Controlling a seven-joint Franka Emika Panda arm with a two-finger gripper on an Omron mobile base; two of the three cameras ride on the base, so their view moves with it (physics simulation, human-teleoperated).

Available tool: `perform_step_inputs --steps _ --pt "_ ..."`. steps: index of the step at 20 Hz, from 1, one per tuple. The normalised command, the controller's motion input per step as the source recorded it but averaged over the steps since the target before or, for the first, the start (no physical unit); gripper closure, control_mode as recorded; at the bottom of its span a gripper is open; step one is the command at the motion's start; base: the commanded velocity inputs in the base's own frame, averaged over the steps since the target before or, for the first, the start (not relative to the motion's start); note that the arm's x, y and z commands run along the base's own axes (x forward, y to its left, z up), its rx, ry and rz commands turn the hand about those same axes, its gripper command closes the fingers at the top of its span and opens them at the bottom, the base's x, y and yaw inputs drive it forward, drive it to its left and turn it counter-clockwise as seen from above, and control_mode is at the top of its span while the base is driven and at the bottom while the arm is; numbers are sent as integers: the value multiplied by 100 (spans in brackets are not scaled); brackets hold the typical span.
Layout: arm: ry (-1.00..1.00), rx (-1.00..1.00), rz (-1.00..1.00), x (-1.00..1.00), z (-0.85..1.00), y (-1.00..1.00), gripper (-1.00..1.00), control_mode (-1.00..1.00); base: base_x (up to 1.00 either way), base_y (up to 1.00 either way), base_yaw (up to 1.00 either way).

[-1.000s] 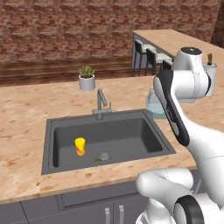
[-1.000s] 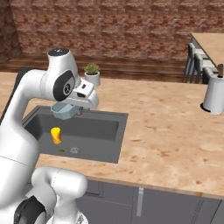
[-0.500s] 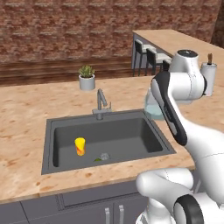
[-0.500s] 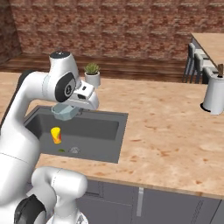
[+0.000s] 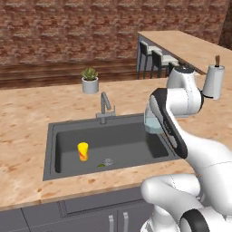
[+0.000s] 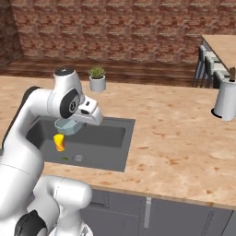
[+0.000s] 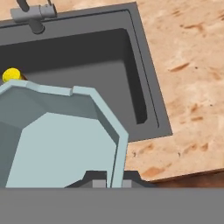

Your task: Pick the cup and tupperware and place them in the sink. Then turn on the water.

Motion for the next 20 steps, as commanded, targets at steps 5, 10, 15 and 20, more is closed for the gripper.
perform_step_inputs --steps 5,10,15,20 --pt "0 0 0 21 -39 12 100 -100 0 0 0" --pt "0 0 0 13 -34 5 100 -100 0 0 0" --pt "0 0 0 11 -35 5 100 -100 0 0 0" --pt "0 0 -1 16 -32 12 100 -100 0 0 0"
